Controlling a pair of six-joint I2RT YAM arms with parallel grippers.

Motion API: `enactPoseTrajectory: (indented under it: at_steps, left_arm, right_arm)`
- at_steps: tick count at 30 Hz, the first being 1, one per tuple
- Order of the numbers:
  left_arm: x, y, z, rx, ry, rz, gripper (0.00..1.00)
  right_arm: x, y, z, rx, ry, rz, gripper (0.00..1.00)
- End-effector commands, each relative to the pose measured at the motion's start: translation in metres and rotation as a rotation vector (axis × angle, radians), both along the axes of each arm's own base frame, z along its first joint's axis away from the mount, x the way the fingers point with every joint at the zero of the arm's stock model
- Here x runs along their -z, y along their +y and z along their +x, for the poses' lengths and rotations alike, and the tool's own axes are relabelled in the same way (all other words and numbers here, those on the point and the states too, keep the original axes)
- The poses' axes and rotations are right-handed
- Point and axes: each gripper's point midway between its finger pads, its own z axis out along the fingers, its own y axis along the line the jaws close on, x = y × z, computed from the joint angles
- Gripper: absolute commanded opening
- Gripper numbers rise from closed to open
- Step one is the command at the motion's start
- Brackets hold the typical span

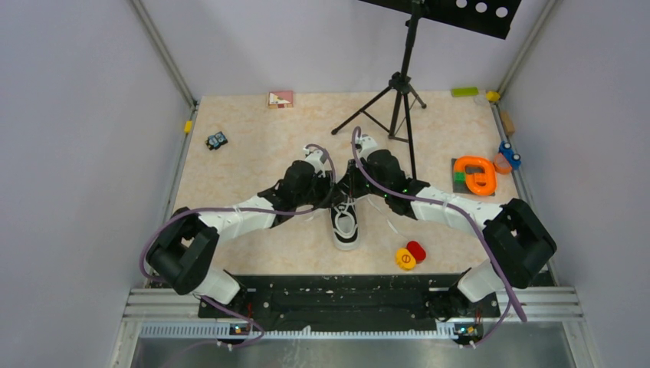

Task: Tie the shoes
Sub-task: Wrap the shoelace around the shoelace.

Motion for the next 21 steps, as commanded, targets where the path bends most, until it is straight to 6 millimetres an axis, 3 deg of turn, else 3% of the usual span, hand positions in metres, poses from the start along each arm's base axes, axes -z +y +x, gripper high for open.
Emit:
enactPoseTrajectory:
  at_steps: [1,9,16,21]
  left_arm:
    - [-0.017,-0.009,0.007,0.008,-0.052,-0.042,0.33]
    - [-0.010,-0.007,0.005,0.009,-0.044,-0.034,0.33]
    - [-0.012,-0.001,0.001,-0.001,-0.050,-0.032,0.67]
    - [-0.016,0.008,-0.005,-0.021,-0.063,-0.028,0.72]
  right_arm:
    - [-0.026,0.012,0.006,-0.007,-0.062,0.066,0.00]
    - [-0.027,0.012,0.005,-0.008,-0.063,0.065,0.00]
    - [-0.022,0.010,0.003,-0.004,-0.054,0.059,0.00]
    - [-0.023,0.009,0.003,-0.001,-0.055,0.060,0.00]
